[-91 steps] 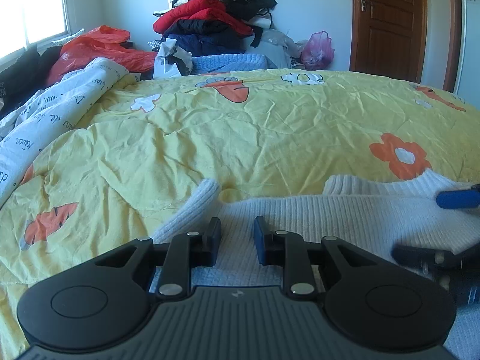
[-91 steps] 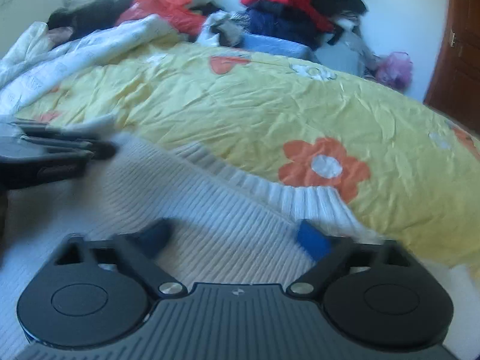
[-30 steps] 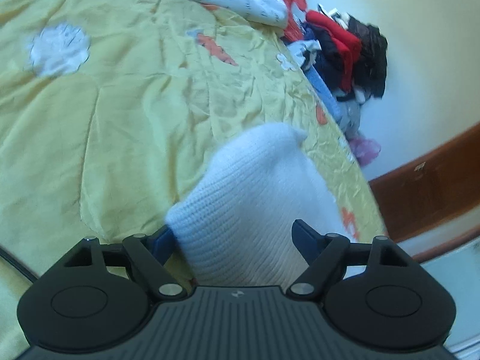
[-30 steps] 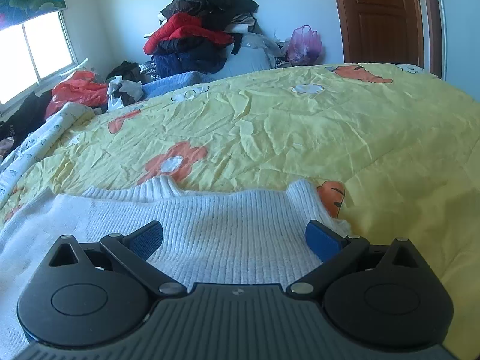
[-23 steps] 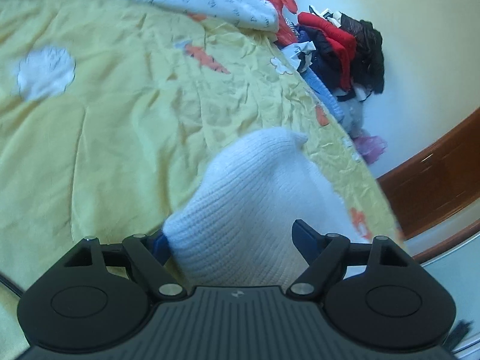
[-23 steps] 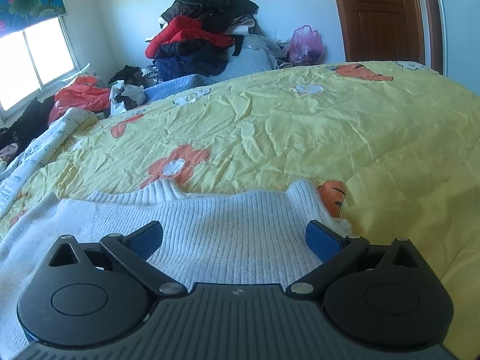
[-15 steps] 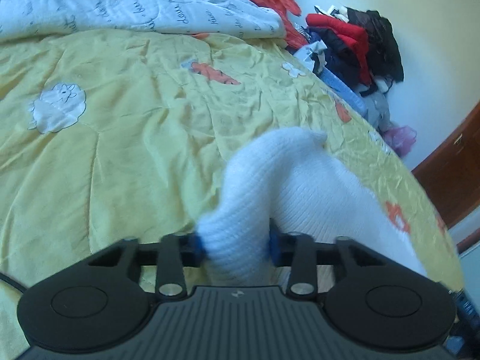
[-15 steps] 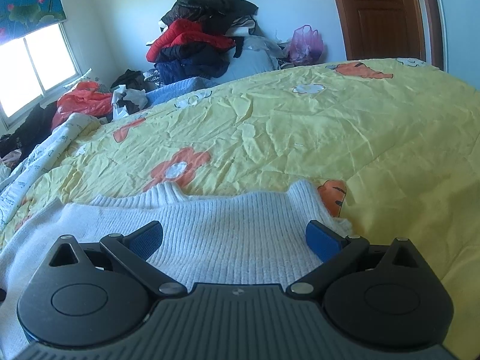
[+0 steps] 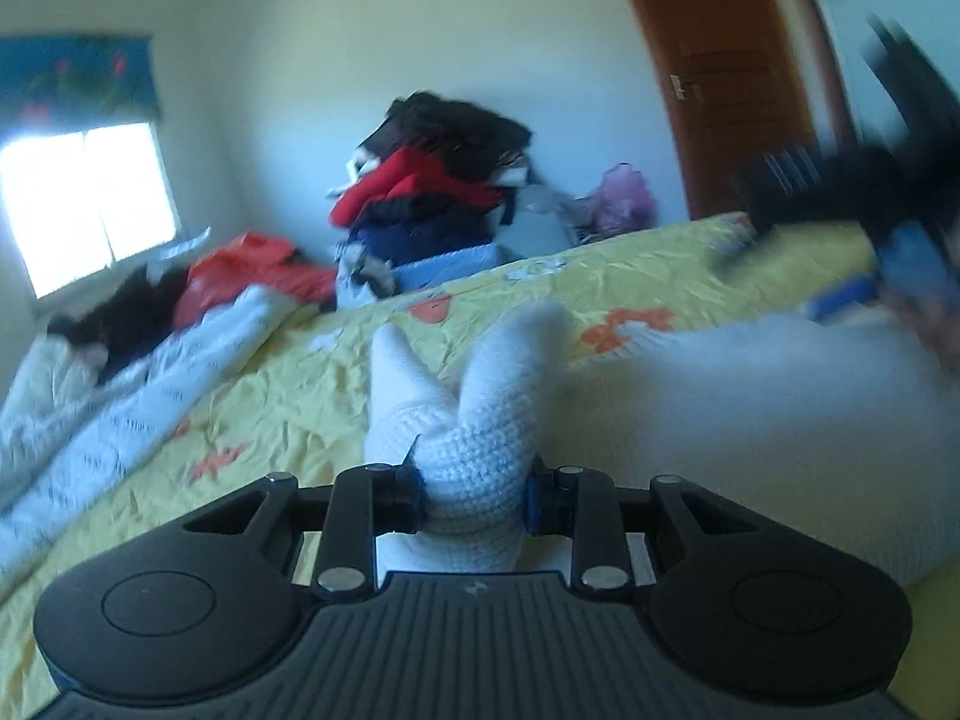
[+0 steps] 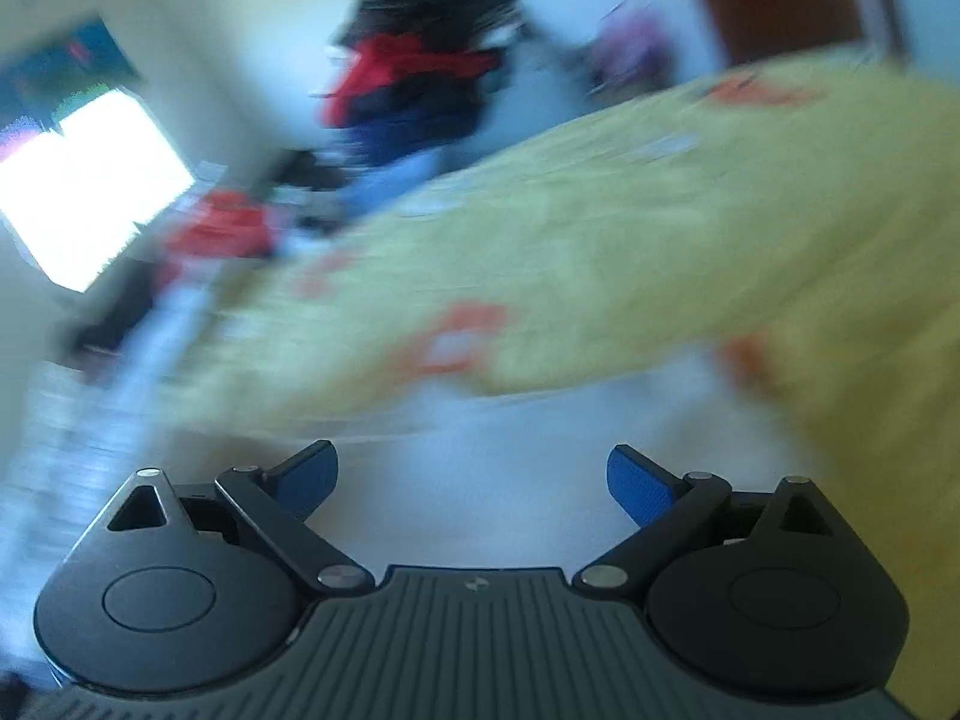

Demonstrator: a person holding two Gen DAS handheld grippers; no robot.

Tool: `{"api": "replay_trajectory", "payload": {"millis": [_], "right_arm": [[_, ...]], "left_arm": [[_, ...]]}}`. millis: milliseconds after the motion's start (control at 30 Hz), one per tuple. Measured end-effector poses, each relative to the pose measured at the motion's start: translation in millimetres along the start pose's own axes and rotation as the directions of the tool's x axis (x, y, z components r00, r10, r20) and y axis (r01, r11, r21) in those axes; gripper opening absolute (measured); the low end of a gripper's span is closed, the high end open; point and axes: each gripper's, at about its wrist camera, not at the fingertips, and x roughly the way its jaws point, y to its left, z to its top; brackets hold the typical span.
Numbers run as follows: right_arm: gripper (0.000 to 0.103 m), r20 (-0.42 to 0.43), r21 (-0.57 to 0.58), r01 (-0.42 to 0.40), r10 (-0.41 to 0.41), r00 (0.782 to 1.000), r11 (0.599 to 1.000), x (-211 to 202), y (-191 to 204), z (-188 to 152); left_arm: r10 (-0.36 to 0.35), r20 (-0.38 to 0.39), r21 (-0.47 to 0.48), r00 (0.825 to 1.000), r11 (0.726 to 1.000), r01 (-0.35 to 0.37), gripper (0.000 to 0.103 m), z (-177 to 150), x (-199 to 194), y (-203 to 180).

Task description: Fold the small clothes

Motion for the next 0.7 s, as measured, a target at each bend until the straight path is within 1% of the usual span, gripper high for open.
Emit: {"api": "replay_trajectory", "payload": {"millis": [33,67,100,167,200,233,300,400,433,467,500,533,567,600,633,667,700], "right_arm": [[0.101,-0.044,0.019,-0.066,0.067,0.997,0.998,4,9,0],[0.101,-0.115,0.038,-0.133,0.136,0.984,0.99,14,20,-1],[0.1,-0.189,0.056,-0.18,0.187,0.964,0.982,27,30,-3],[0.099,-0.299,0.1,-0.225,0.245,0.922,0.969,55,46,-6],[0.098,-0.347,0.119,-0.227,0.255,0.902,0.967,72,55,-8],[0.097,-0.377,0.122,-0.225,0.254,0.891,0.967,84,64,-9],[0.095,-0.409,0.1,-0.225,0.246,0.879,0.969,105,86,-7],[0.096,-0.462,0.07,-0.264,0.266,0.846,0.962,128,124,2],[0.096,-0.481,0.038,-0.269,0.254,0.839,0.962,134,137,4],[0.096,-0.496,-0.003,-0.267,0.23,0.837,0.964,138,149,5],[0.094,-0.506,-0.068,-0.254,0.186,0.842,0.965,143,165,7],[0.089,-0.51,-0.142,-0.245,0.141,0.848,0.959,147,179,6],[0.085,-0.509,-0.221,-0.242,0.1,0.855,0.945,151,191,5],[0.069,-0.498,-0.301,-0.237,0.06,0.865,0.924,152,200,3],[0.034,-0.488,-0.373,-0.228,0.019,0.873,0.899,154,205,0],[0.026,-0.494,-0.438,-0.221,-0.027,0.869,0.871,159,211,-4],[0.026,-0.507,-0.453,-0.229,-0.038,0.861,0.861,161,207,-4]], "left_arm": [[-0.005,0.003,0.009,1.0,1.0,0.005,0.028,-2,-1,-1],[-0.009,0.002,0.015,1.0,1.0,0.009,0.028,-2,0,-1],[-0.012,0.003,0.02,1.0,1.0,0.012,0.028,-3,0,0],[-0.016,0.005,0.024,1.0,1.0,0.016,0.028,-4,-1,2],[-0.016,0.005,0.028,1.0,0.999,0.016,0.028,-5,-1,2],[-0.015,0.006,0.032,1.0,0.999,0.015,0.028,-5,0,1],[-0.016,0.008,0.042,1.0,0.999,0.016,0.028,-7,-1,1],[-0.017,0.015,0.062,1.0,0.998,0.016,0.028,-10,-2,2],[-0.018,0.018,0.066,1.0,0.998,0.017,0.028,-11,-2,1],[-0.02,0.019,0.066,1.0,0.998,0.019,0.028,-10,-2,1],[-0.022,0.02,0.067,1.0,0.998,0.021,0.028,-10,-2,1],[-0.025,0.021,0.067,0.999,0.997,0.024,0.028,-10,-2,1],[-0.027,0.02,0.066,0.999,0.997,0.025,0.028,-9,-2,1],[-0.027,0.02,0.065,0.999,0.998,0.025,0.028,-8,-1,2],[-0.026,0.018,0.065,0.999,0.998,0.025,0.028,-7,0,3],[-0.025,0.016,0.066,1.0,0.998,0.024,0.028,-7,-2,2],[-0.027,0.012,0.065,1.0,0.998,0.026,0.028,-7,-2,4]]}}
